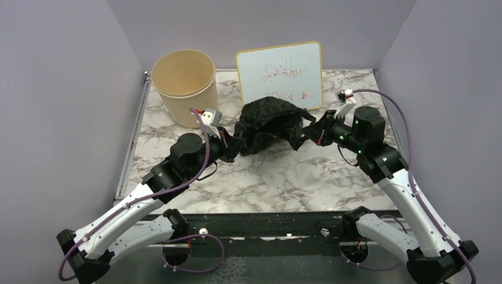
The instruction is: Put the trash bags into the trash bin
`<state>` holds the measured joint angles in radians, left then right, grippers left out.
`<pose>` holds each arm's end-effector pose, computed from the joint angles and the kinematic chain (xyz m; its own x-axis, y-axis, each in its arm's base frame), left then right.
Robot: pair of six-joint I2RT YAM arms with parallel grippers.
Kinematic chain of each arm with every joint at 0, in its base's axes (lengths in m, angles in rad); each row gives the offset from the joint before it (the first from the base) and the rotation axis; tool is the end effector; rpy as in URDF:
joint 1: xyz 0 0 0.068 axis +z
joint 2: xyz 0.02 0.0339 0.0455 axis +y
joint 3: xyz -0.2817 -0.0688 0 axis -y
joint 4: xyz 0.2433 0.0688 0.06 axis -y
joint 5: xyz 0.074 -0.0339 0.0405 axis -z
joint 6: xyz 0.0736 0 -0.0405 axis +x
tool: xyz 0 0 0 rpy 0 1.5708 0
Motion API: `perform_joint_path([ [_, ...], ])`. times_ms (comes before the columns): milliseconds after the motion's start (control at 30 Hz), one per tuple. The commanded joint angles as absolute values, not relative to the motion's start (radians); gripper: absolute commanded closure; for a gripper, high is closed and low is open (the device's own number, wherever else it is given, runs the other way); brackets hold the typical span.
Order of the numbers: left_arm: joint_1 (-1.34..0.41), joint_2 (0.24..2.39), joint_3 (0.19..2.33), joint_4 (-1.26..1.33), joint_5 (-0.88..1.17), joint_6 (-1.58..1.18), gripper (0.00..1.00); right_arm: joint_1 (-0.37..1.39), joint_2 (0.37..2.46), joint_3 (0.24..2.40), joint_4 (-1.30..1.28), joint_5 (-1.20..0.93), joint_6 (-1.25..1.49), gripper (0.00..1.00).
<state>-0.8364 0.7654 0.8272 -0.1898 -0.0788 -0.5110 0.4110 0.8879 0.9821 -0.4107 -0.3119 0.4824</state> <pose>0.1398 -0.1462 0.3648 -0.4109 -0.2724 -0.8700 0.5579 0.6796 -0.4763 0.1887 0.1069 0.3698 -0.5532 0.2405 -0.7976 -0.4413 0.7274 0.5255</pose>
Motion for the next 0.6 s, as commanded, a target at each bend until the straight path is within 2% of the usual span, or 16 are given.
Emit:
perform_joint_path([
  [0,-0.838,0.835,0.838,-0.269,-0.109,-0.505,0.97,0.41,0.934,0.977,-0.419,-0.335,0.499,0.99],
  [200,-0.838,0.975,0.758,-0.271,-0.064,-0.554,0.99,0.41,1.039,0.856,-0.407,-0.44,0.508,0.99],
  [300,-0.824,1.042,0.832,-0.259,-0.064,-0.528,0.99,0.41,1.107,0.911,-0.415,-0.414,0.497,0.99],
  [367,-0.782,1.116,1.045,-0.319,-0.061,-0.456,1.0,0.41,1.186,1.123,-0.42,-0.407,0.466,0.99],
  [467,-0.727,1.255,1.494,-0.364,-0.029,-0.342,1.0,0.41,1.349,1.614,-0.507,-0.469,0.388,0.99],
  [533,-0.727,1.318,1.736,-0.341,0.098,-0.263,1.0,0.412,1.386,1.839,-0.48,-0.514,0.386,0.99],
  [567,-0.727,1.329,1.802,-0.315,0.209,-0.232,1.0,0.411,1.365,1.866,-0.421,-0.519,0.386,0.99],
])
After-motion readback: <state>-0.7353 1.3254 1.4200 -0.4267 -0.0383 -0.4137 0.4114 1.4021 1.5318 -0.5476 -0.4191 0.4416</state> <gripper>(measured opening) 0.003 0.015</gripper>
